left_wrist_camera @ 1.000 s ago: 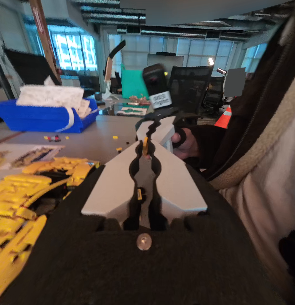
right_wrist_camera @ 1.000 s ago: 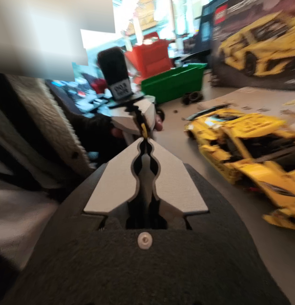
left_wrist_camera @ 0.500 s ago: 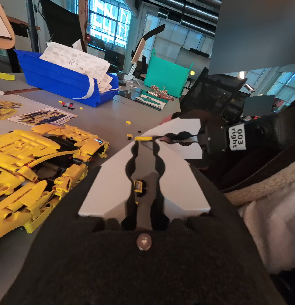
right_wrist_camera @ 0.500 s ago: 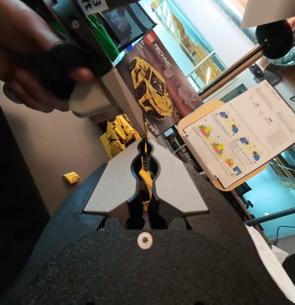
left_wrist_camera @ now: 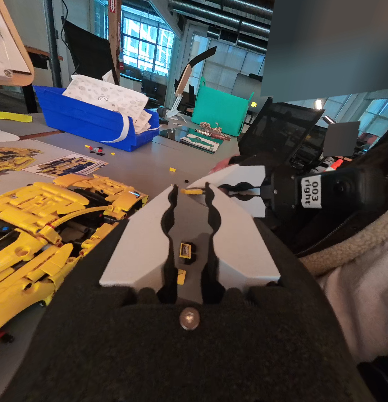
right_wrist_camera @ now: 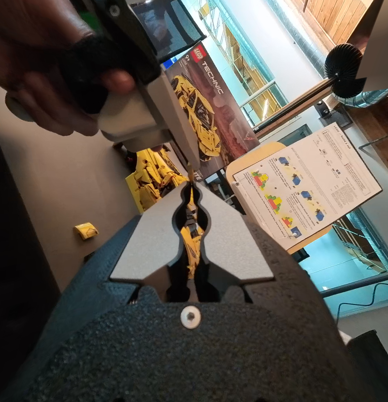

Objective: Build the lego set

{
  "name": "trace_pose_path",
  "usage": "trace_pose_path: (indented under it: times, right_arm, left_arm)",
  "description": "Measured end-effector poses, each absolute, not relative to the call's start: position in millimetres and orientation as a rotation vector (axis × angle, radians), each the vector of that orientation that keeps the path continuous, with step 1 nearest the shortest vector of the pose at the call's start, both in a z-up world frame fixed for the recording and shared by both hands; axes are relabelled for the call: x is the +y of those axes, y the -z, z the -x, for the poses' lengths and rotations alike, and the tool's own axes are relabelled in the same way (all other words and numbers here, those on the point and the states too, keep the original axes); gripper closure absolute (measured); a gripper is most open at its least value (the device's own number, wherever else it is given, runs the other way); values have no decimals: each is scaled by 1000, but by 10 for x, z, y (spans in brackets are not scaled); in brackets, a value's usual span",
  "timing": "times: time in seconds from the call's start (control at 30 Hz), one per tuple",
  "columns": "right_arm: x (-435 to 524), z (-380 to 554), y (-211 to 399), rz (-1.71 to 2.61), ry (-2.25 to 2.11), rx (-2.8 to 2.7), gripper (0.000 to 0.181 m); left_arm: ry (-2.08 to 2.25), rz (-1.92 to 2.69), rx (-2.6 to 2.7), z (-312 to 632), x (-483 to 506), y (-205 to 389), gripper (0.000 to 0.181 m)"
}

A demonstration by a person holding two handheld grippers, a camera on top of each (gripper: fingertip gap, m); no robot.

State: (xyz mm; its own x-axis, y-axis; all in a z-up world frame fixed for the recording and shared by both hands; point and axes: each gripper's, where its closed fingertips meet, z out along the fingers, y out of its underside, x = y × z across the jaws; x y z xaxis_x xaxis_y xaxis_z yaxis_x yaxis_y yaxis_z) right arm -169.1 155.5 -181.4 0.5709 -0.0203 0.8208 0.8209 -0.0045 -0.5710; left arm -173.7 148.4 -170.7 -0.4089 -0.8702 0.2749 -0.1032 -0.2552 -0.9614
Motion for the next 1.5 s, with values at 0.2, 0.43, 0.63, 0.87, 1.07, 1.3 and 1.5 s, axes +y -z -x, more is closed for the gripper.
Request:
trace_pose_path:
  times: [0.2, 0.43, 0.63, 0.87, 1.07, 1.3, 1.5]
  right_arm:
    - [1553, 1689, 1804, 1418, 816, -744, 181]
    - [1567, 1713, 1843, 1408, 868, -785, 181]
    - [1533, 1639, 1750, 1417, 841, -701, 181]
    - [1540, 1652, 1777, 1414, 841, -718, 181]
    - [1371, 1003, 1790, 1673, 580, -329, 181]
    - [1342, 994, 2721, 2209, -122, -322, 153]
    - [1558, 896, 2877, 2213, 168, -450, 159]
  left_arm:
    - [1827, 1293, 1388, 1728, 1520, 1731, 155]
    - [2062, 1358, 1273, 1749, 1581, 1648, 156]
    - [1907, 1425, 1382, 1686, 1538, 1862, 163]
    - [2064, 1433, 1264, 1727, 1640, 1737, 158]
    - [1964, 1407, 1235, 1762, 1793, 1709, 159]
    - [1877, 1452, 1300, 1717, 1754, 1835, 159]
    - [1793, 1384, 1361, 1739, 1681, 1800, 159]
